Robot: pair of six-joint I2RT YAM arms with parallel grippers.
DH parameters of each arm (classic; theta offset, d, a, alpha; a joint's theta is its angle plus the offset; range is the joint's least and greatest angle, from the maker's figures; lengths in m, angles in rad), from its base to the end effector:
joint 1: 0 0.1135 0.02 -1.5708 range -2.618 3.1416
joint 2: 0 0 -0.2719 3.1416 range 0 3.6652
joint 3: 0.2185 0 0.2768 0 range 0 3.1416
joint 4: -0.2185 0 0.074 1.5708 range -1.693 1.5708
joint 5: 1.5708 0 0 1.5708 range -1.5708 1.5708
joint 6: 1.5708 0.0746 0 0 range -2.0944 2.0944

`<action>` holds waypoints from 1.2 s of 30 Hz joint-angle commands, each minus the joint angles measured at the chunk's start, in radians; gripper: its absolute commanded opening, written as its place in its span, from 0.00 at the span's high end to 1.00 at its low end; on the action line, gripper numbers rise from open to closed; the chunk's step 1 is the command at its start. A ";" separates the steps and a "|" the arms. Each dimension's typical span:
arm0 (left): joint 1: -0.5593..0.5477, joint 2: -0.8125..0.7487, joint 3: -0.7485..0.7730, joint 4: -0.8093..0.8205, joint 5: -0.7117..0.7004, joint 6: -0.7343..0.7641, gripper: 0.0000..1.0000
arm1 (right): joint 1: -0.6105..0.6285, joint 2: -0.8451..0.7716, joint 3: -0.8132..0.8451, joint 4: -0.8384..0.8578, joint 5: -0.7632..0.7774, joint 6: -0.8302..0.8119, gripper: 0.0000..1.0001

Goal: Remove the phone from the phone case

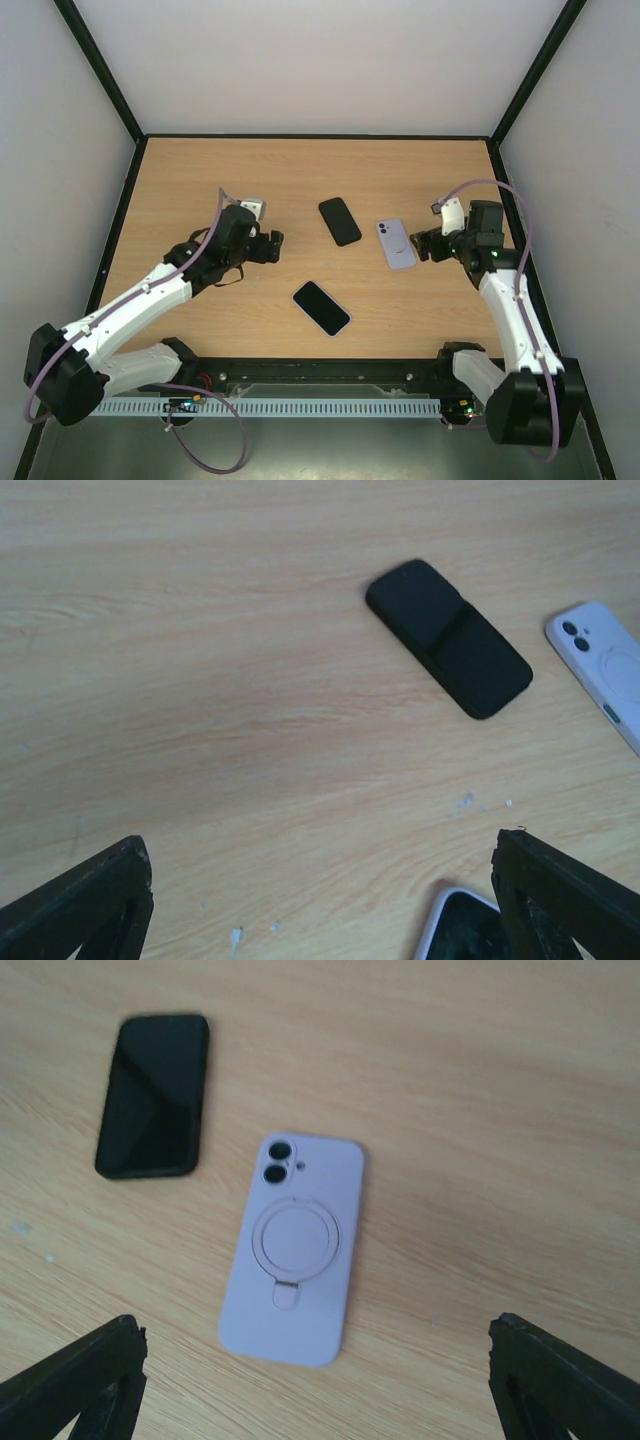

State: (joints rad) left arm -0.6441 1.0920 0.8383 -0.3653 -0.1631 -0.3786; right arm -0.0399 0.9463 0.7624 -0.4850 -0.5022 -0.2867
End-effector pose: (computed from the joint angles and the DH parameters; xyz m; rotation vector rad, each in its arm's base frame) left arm 0.2404 -0.1654 0.2594 0.2000 2.1997 -0.3993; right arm 0.2482 0.0260 0.2572 -0.5303 2.1035 0.3754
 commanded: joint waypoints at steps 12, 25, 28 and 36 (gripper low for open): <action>-0.008 0.088 -0.029 -0.048 0.098 -0.019 0.08 | 0.148 0.577 0.344 -0.083 0.108 0.025 0.20; -0.007 0.072 -0.074 -0.010 -0.011 0.034 0.04 | 0.233 0.837 0.525 -0.171 0.331 0.131 0.11; -0.006 0.076 -0.076 -0.007 -0.016 0.044 0.03 | 0.245 0.855 0.511 -0.190 0.346 0.137 0.06; 0.004 0.080 -0.077 -0.008 -0.006 0.051 0.02 | 0.254 0.906 0.502 -0.238 0.349 0.162 0.01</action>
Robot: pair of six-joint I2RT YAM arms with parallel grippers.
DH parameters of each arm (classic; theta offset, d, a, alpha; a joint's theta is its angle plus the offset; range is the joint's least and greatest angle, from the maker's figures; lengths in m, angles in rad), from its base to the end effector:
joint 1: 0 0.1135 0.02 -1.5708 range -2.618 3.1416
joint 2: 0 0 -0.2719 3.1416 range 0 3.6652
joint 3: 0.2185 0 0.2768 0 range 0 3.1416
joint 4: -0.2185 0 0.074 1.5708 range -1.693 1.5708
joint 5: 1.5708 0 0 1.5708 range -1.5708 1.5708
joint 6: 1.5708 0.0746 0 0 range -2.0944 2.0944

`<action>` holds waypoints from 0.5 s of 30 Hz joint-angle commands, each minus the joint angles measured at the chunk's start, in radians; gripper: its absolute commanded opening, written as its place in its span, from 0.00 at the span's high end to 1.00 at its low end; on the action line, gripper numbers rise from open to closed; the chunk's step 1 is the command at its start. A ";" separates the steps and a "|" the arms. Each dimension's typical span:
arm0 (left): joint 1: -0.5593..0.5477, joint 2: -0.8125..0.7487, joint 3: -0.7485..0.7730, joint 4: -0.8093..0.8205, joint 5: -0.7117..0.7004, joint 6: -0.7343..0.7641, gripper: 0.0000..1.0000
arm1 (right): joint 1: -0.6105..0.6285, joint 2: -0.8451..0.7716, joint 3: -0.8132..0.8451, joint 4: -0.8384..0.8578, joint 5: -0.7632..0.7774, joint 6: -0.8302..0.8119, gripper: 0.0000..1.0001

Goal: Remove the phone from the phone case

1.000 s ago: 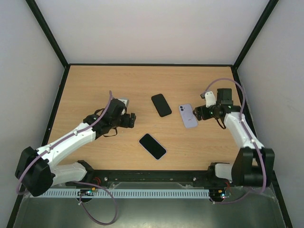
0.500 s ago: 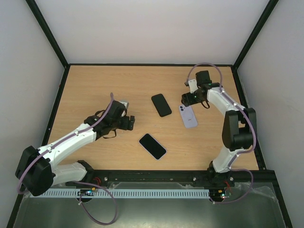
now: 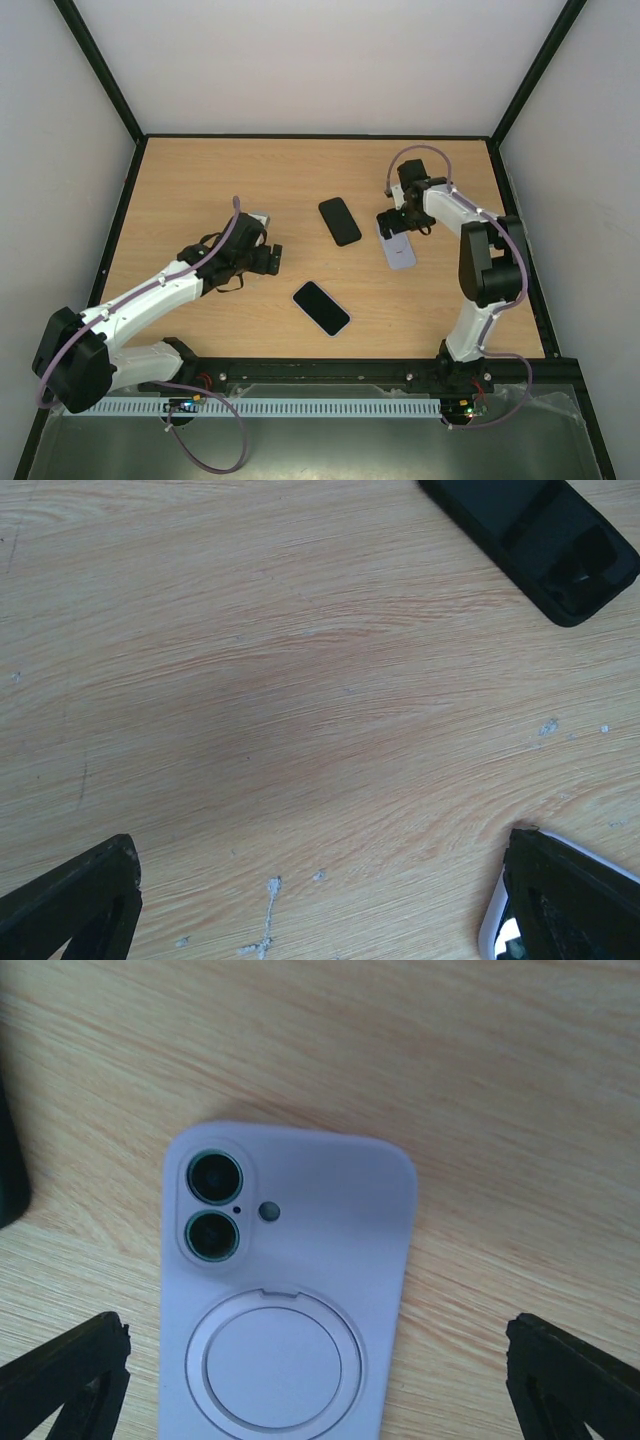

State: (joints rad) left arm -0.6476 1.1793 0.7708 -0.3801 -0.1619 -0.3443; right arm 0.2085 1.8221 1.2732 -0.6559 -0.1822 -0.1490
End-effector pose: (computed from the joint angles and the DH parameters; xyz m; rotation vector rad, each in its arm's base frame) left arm 0.2402 -0.1666 0.2078 0.2790 2.3492 -0.2952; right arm 0.3907 0.0965 0.1495 -0.5384 2.7169 0.2681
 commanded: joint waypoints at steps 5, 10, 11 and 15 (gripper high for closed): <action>0.072 0.001 -0.008 0.012 0.052 0.019 0.02 | 0.031 0.059 -0.012 -0.100 0.044 0.030 0.02; 0.120 -0.011 -0.015 0.019 0.092 0.017 0.02 | 0.049 0.096 -0.007 -0.128 0.059 0.029 0.02; 0.123 -0.013 -0.015 0.020 0.093 0.016 0.02 | 0.050 0.108 -0.005 -0.135 0.059 0.028 0.02; 0.126 -0.018 -0.018 0.024 0.102 0.014 0.02 | 0.050 0.133 0.000 -0.149 0.068 0.025 0.00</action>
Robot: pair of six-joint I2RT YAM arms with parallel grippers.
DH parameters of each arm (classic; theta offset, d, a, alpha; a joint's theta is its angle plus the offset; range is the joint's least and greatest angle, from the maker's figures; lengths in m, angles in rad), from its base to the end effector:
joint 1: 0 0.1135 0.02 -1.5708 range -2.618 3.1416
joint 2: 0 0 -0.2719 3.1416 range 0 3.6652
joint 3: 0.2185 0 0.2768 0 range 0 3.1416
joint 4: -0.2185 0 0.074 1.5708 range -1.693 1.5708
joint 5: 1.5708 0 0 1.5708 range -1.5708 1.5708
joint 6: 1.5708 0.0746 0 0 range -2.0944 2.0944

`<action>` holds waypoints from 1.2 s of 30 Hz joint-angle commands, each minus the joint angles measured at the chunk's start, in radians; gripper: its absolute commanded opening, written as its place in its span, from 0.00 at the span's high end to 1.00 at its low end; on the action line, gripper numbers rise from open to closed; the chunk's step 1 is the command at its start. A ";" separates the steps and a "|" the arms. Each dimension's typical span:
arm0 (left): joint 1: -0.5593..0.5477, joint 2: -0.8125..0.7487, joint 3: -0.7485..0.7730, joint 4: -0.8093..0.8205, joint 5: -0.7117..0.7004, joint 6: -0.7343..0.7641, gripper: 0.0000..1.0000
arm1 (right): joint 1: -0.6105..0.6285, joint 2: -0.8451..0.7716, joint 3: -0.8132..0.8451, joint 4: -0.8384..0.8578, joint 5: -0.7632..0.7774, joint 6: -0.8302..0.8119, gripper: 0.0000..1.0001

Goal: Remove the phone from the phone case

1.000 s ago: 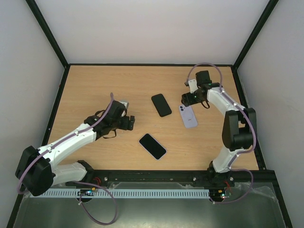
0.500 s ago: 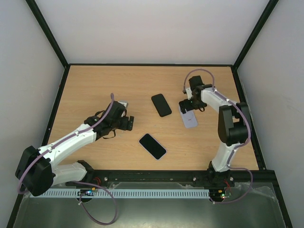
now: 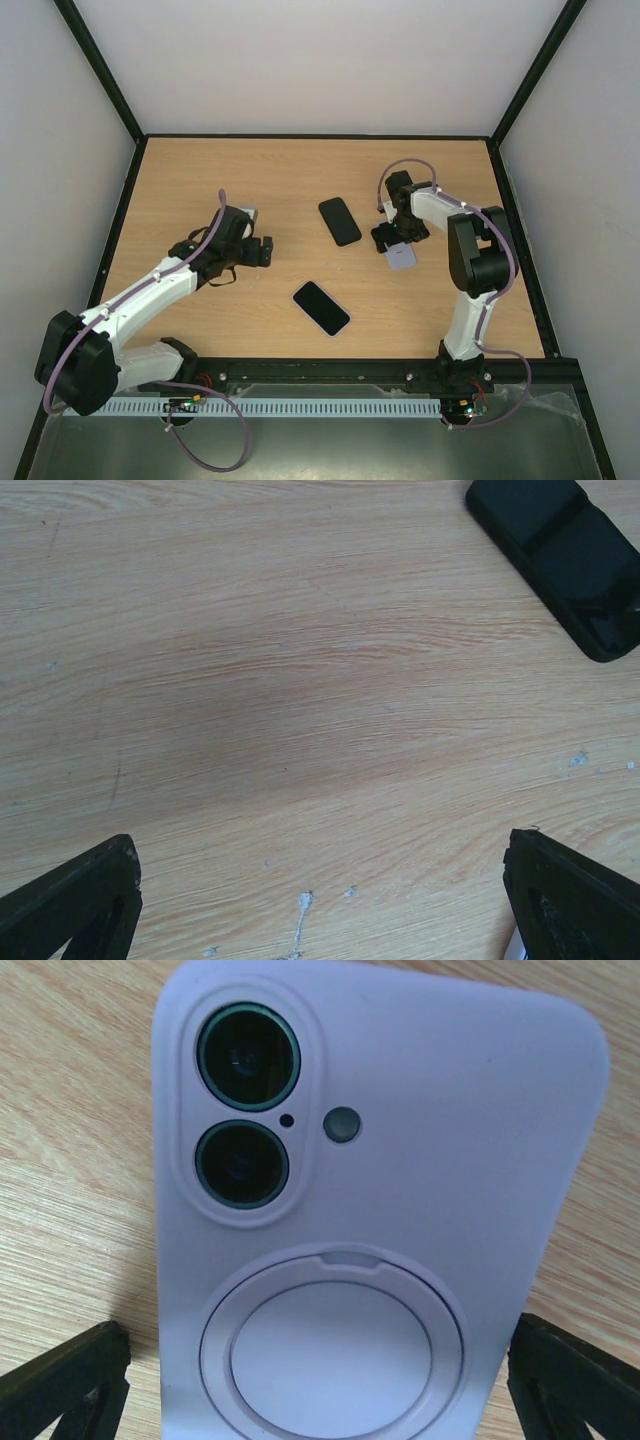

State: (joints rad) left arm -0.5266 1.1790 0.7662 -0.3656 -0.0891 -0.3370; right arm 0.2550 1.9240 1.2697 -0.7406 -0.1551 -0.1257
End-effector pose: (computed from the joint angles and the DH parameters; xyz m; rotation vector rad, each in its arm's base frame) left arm 0.2570 -0.1417 0.2072 0.1802 2.3611 -0.3186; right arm 0.3753 0.1097 0.1063 -0.5812 2.9089 0.2469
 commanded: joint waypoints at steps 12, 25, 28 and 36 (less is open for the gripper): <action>0.005 -0.040 -0.024 0.026 0.046 0.007 0.05 | 0.004 -0.023 -0.010 -0.081 -0.019 -0.029 0.30; -0.415 -0.281 -0.065 0.186 -0.079 0.269 0.26 | 0.015 -0.349 -0.014 -0.256 -0.329 -0.332 0.53; -0.592 -0.265 -0.055 0.183 -0.216 0.417 0.27 | 0.061 -0.405 -0.009 -0.340 -0.415 -0.440 0.55; -0.781 -0.320 -0.120 0.318 -0.271 0.756 0.38 | 0.276 -0.491 -0.046 -0.409 -0.504 -0.562 0.54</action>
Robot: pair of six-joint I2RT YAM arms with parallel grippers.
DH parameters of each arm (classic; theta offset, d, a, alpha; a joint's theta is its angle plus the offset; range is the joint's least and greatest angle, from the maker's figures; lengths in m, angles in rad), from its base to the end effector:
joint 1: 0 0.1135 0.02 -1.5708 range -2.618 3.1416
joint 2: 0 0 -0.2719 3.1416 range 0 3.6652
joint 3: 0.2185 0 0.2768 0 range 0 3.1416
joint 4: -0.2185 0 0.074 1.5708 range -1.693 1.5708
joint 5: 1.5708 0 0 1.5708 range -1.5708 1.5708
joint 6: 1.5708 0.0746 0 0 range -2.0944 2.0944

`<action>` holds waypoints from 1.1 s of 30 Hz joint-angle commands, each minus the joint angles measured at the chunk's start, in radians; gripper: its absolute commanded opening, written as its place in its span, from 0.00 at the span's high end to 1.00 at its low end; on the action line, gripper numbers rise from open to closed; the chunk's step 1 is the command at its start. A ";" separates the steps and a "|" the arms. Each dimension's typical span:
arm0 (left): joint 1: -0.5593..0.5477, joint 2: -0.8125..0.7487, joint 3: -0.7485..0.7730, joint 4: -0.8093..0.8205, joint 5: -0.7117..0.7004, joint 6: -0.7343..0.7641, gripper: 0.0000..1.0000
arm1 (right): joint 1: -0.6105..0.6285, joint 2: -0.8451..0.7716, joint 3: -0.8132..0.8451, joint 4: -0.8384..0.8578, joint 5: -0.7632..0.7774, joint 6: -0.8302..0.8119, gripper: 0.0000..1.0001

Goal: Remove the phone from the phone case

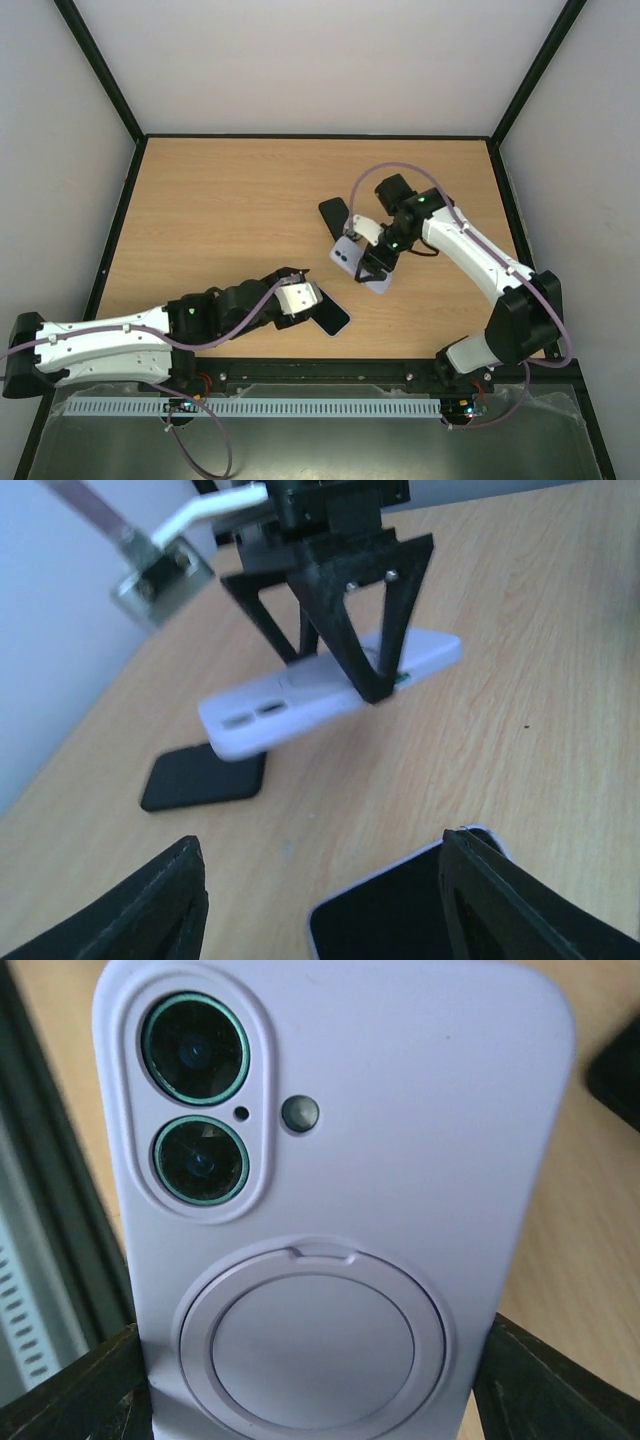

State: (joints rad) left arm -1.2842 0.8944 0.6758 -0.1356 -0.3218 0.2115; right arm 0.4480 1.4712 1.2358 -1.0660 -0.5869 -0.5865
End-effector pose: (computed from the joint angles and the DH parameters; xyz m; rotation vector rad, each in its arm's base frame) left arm 0.0968 -0.2450 0.2753 1.1441 1.5517 -0.4144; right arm 0.2579 0.1698 0.2482 -1.4461 2.3160 0.7968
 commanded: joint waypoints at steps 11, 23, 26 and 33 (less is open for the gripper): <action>-0.113 0.005 -0.056 0.028 -0.097 0.485 0.39 | 0.257 -0.029 0.007 -0.142 -0.106 -0.144 0.55; -0.192 0.124 -0.046 -0.009 -0.245 0.672 0.59 | 0.330 0.002 0.067 -0.182 -0.078 -0.125 0.56; -0.198 0.135 -0.067 0.036 -0.285 0.707 0.68 | 0.338 0.007 0.073 -0.186 -0.072 -0.118 0.56; -0.202 0.121 -0.109 0.122 -0.329 0.713 0.94 | 0.349 0.010 0.066 -0.183 -0.058 -0.097 0.55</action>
State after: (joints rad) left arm -1.4799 1.0225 0.5861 -0.0658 -0.5903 0.9276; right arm 0.7834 1.4822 1.2671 -1.2148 -0.6445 -0.6949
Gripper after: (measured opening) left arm 0.117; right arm 0.766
